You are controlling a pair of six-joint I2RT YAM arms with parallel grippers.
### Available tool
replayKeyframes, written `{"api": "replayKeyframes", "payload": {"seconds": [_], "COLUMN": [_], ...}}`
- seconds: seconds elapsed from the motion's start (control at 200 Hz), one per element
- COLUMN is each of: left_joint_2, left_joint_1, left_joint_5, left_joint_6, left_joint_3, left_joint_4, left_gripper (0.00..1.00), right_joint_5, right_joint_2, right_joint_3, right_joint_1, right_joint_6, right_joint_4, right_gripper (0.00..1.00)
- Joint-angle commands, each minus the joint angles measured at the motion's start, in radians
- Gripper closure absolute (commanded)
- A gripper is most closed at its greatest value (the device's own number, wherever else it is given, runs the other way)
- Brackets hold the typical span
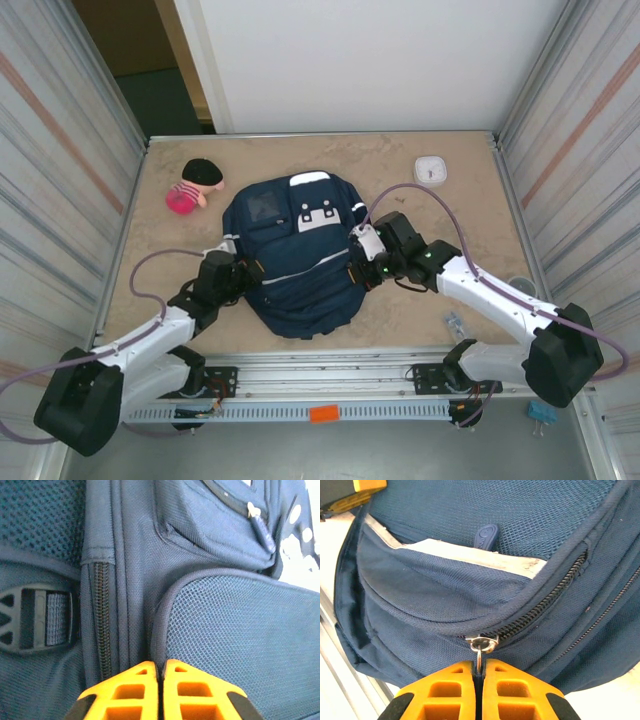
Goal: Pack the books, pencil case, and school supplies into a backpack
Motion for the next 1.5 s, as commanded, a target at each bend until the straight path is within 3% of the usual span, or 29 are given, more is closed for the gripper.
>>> {"api": "replayKeyframes", "payload": {"seconds": [0.0,0.115,0.276,0.641,1.057,1.178,1.313,1.498], "left_joint_2": [-0.066,-0.164,-0.257,-0.221,-0.209,-0.226,-0.266,-0.275], "left_joint_1": [-0.008,-0.041,-0.085,-0.093,-0.095,-0.095,-0.093,-0.054], "left_joint_5": [-0.007,-0.116,-0.242,-0.241,-0.230,-0.252,-0.293,-0.246], "left_joint_6": [-0.111,-0.161,-0.188,-0.275,-0.304,-0.283,-0.244,-0.202], "left_joint_3": [-0.035,-0.028,-0.011,-0.005,0.014,0.014,0.013,0.004], "left_joint_4": [0.086,0.048,0.019,0.081,0.087,0.067,0.004,-0.005], "left_gripper": [0.99,1.00,1.00,1.00,1.00,1.00,1.00,1.00], "right_joint_5": [0.028,0.043,0.079,0.137,0.079,0.060,0.077,0.131], "right_joint_2": [-0.024,-0.029,-0.015,0.202,0.386,0.406,0.329,0.165], "right_joint_3": [-0.014,-0.019,0.002,0.150,0.283,0.305,0.241,0.040], "right_joint_1": [0.015,0.039,0.145,0.398,0.482,0.481,0.446,0.355], "right_joint_6": [0.020,0.063,0.143,0.298,0.450,0.455,0.482,0.676], "right_joint_4": [0.007,0.015,0.046,0.142,0.323,0.304,0.294,0.404], "right_gripper": [1.00,1.00,1.00,1.00,1.00,0.87,0.69,0.46]}}
